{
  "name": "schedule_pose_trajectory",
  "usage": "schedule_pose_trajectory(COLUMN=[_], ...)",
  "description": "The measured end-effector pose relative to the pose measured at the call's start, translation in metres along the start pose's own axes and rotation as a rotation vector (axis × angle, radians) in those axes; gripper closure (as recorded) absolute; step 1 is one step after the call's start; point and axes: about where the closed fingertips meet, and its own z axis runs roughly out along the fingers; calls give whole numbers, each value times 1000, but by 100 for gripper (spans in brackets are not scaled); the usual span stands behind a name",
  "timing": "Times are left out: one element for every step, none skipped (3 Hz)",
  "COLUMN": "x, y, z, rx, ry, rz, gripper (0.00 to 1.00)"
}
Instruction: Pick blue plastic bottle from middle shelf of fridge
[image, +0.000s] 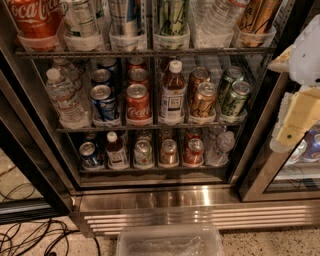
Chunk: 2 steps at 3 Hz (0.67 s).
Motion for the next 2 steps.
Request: schedule_pose_trajectory(x=[0, -2], y=[0, 0], z=[0, 2], rx=[0, 8], ry=[0, -20], rz=[0, 9], gripper=[0, 0])
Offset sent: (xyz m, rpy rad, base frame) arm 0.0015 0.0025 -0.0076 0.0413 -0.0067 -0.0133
